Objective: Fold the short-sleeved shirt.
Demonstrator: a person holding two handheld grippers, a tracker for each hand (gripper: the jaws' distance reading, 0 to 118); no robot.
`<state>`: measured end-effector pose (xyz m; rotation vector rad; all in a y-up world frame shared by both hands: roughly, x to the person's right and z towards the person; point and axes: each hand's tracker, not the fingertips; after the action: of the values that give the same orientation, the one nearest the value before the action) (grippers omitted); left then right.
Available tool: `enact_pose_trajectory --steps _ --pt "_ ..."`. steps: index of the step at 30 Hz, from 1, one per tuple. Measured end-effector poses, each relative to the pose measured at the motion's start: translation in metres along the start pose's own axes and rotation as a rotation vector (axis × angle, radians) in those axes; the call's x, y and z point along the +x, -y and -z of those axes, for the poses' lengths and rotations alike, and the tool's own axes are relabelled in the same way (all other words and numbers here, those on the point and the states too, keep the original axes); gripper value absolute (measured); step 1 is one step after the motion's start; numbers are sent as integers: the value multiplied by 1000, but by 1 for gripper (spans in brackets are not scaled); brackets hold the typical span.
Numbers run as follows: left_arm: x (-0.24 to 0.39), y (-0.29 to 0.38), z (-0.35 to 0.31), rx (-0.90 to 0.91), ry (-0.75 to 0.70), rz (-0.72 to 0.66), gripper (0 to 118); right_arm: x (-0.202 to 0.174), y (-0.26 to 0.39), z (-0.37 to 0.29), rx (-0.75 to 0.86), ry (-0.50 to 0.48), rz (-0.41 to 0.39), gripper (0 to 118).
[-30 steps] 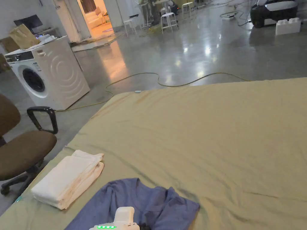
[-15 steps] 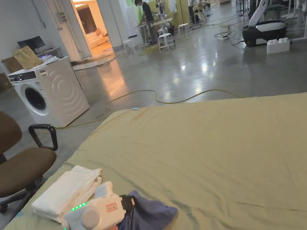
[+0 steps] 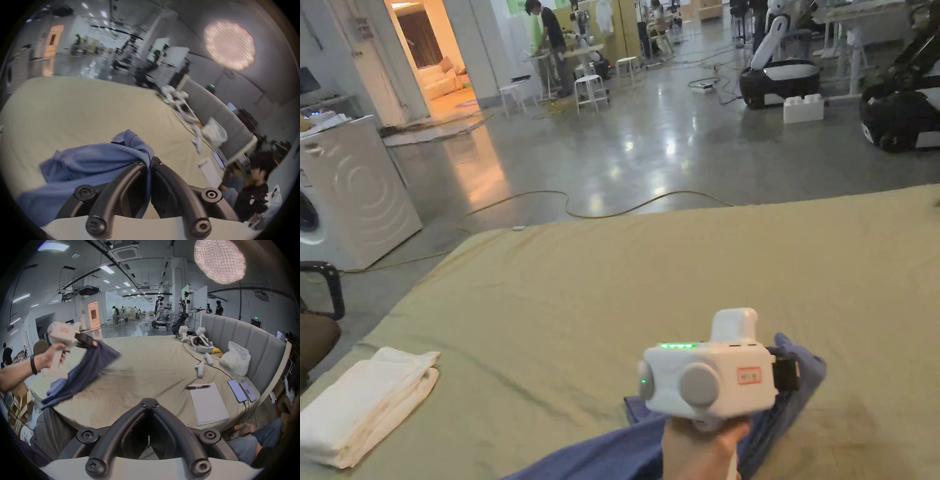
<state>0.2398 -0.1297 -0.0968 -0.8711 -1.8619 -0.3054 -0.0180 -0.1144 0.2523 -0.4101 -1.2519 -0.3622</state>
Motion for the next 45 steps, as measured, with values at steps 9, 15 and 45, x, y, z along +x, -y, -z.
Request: enact_pose_trajectory --steps 9,15,45 --pt "138 146 97 -320 274 105 4 26 18 -22 -30 83 58 0" --pt "132 173 85 -315 302 103 72 21 19 -17 -37 63 55 0" --pt "97 138 -407 801 -804 216 0 -59 -101 -31 427 -163 51 0"
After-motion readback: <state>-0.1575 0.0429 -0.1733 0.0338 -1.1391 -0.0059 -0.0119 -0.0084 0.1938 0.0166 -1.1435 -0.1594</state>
